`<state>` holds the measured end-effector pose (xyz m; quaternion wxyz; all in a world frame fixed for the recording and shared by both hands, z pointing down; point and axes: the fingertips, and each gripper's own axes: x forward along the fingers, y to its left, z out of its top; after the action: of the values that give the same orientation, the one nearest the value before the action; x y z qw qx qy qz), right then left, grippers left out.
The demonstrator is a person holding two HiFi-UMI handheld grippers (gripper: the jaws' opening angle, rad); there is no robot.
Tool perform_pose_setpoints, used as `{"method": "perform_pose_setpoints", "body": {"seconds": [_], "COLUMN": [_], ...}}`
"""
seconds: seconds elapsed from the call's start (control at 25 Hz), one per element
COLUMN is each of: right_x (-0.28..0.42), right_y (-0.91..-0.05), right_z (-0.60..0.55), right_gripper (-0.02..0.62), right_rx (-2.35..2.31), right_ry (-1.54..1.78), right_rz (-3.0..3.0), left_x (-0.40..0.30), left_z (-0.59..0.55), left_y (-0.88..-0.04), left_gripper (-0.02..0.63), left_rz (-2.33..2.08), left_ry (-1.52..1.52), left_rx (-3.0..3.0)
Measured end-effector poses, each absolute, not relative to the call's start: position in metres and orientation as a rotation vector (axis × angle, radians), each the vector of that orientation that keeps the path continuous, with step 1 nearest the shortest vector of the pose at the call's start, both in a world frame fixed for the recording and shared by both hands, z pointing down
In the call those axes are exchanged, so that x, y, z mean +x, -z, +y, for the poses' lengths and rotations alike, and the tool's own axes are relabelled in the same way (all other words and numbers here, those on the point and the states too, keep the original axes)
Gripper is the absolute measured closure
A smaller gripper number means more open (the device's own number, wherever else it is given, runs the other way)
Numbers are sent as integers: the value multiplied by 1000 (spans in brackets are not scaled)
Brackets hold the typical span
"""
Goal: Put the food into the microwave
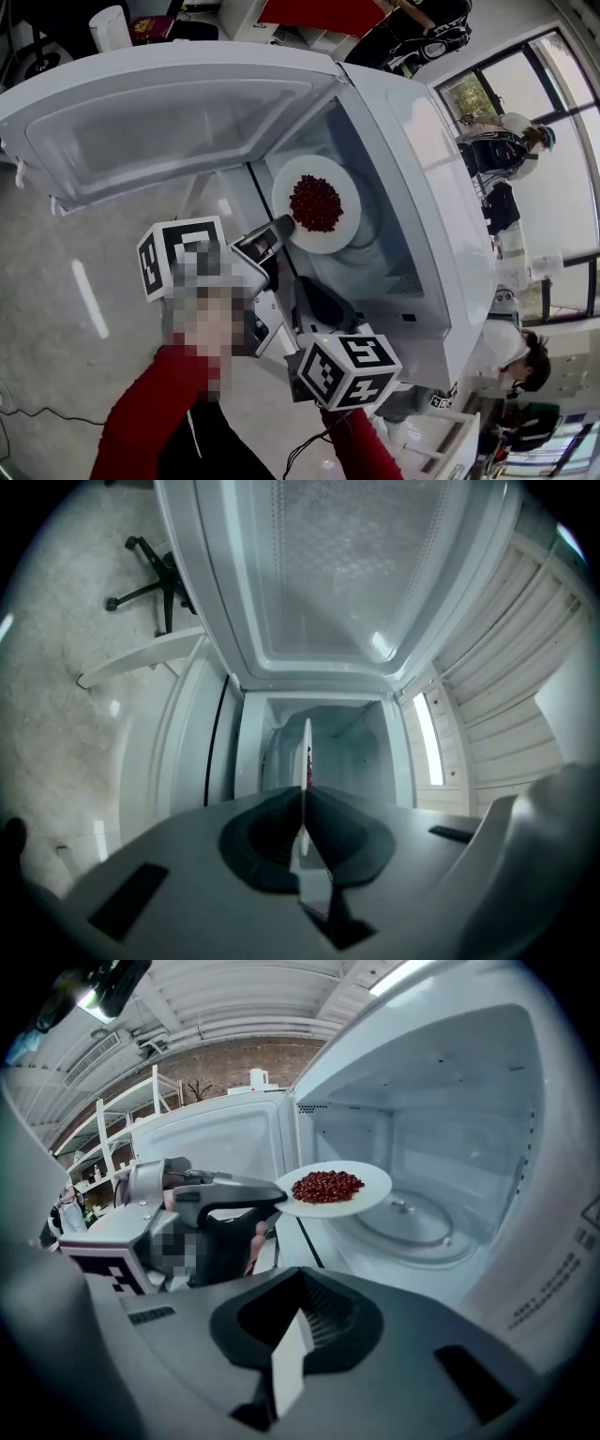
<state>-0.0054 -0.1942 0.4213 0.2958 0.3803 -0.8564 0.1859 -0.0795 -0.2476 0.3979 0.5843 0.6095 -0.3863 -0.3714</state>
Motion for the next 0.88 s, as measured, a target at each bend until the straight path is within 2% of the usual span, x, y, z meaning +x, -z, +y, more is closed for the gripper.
{"method": "perform_pose_setpoints", "body": {"seconds": [0.88], "right_x": [8], "right_y": [-430], "right_z": [-214], "right_gripper": [582], "right_rx": [922], "right_ry": [-588], "right_rz": [-2172], "left_x": [-38], "left_z": [-310], "left_y": [-409], "left_gripper": [584], "left_rz": [-894], "left_ry": [739], "left_rx": [1425]}}
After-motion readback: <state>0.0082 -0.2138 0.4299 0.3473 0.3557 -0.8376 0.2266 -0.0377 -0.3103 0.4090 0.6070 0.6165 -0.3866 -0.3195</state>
